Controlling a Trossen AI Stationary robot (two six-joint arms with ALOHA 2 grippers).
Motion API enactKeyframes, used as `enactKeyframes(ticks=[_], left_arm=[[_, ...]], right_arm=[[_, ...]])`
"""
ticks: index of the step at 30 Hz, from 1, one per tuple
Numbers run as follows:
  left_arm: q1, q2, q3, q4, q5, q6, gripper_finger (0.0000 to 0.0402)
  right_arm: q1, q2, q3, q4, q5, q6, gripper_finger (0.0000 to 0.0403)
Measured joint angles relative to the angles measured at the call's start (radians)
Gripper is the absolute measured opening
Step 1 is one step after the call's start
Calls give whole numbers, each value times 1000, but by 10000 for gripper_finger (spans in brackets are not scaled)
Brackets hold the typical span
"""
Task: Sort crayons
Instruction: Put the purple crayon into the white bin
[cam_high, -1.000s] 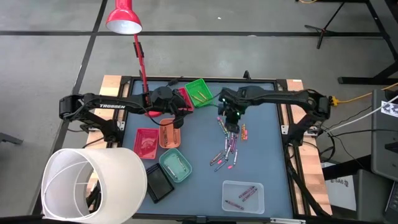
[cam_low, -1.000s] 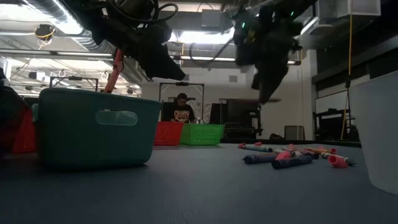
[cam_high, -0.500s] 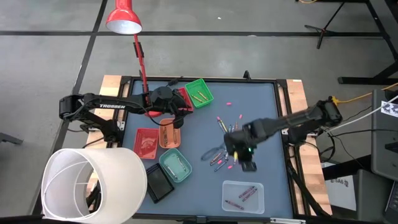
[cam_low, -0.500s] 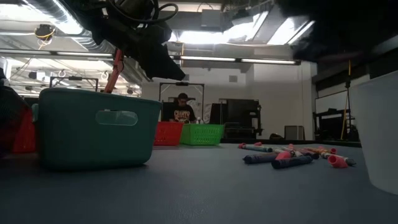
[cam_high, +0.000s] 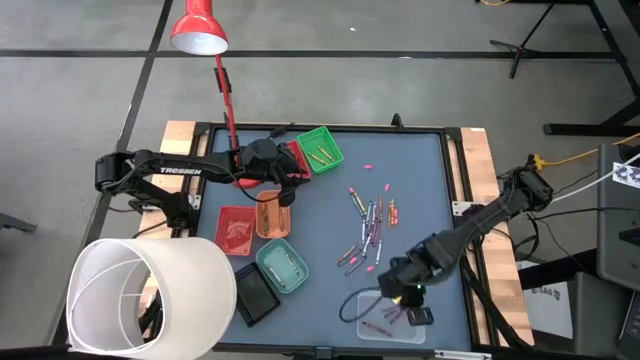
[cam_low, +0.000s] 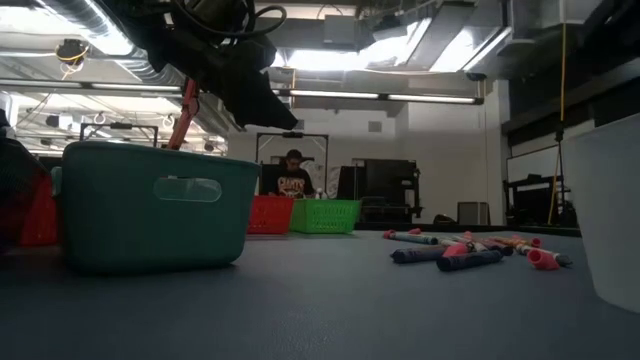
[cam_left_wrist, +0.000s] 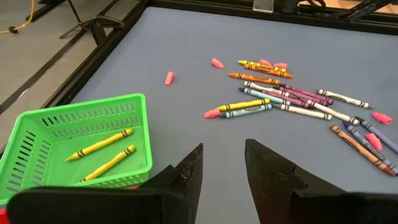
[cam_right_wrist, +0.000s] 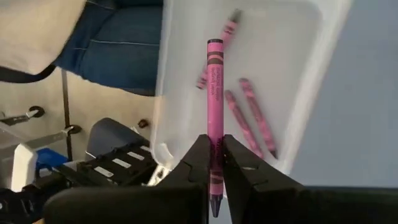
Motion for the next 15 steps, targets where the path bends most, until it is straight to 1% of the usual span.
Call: enactKeyframes(ticks=[4,6,8,12,15], left_arm=[[0,0,0,0,-1,0,104],[0,0,0,-1,-2,0,104],[0,0,0,-1,-2,0,104],[0,0,0,-1,-3,0,104],[0,0,0,-1,-3,0,104]], right_arm=[[48,6,0,61,85,12,21],[60,5,0,73,151,48,21],[69,5,0,66,192,103,21],[70,6,1,66,180,169,29],[70,6,0,63,176,196,54]])
